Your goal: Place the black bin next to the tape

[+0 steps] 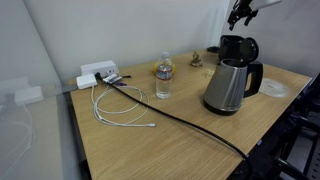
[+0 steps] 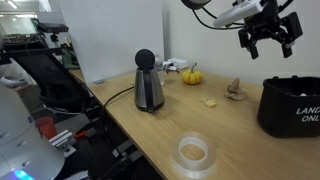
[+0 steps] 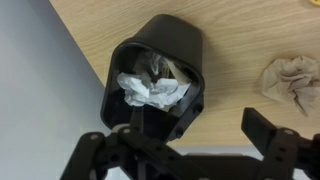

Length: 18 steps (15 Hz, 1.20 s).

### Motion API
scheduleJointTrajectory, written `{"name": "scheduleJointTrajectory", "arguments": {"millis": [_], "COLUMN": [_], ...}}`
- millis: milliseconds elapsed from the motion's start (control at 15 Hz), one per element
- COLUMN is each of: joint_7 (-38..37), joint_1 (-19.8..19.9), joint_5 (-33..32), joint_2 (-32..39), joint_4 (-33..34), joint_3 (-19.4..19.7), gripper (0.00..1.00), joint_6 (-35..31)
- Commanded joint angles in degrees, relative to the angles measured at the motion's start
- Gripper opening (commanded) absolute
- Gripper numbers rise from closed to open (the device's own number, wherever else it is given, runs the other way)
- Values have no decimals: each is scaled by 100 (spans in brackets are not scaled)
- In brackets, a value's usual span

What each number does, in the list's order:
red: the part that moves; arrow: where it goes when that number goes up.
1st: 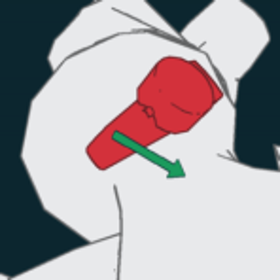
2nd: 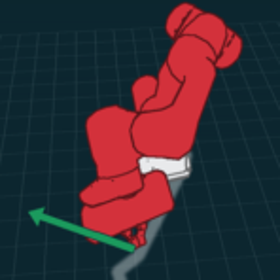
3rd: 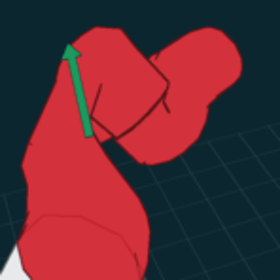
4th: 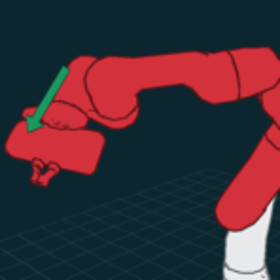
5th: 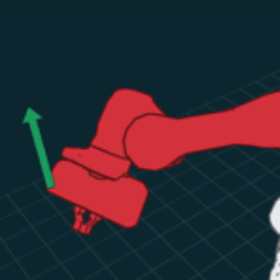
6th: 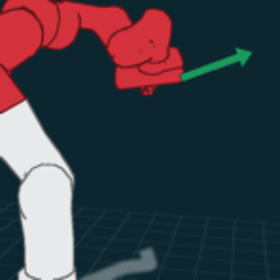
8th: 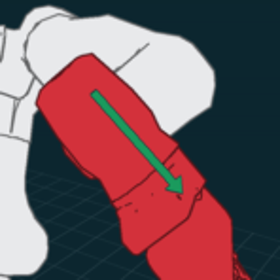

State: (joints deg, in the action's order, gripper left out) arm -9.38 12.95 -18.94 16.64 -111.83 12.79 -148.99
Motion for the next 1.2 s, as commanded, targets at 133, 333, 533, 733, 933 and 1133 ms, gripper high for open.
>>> {"name": "scheduleJointTrajectory", "arguments": {"millis": [133,333,533,733,933,1133], "joint_7": [583,655,656,760,1636,2680], "joint_1": [-17,-2,-2,1,174,367], "joint_5": [331,353,353,171,214,323], "joint_2": [257,278,279,390,553,693], "joint_4": [101,152,159,194,239,242], "joint_3": [136,129,126,205,76,-132], "gripper": [100,100,100,100,100,100], "joint_6": [13,19,22,-256,-582,-704]}}
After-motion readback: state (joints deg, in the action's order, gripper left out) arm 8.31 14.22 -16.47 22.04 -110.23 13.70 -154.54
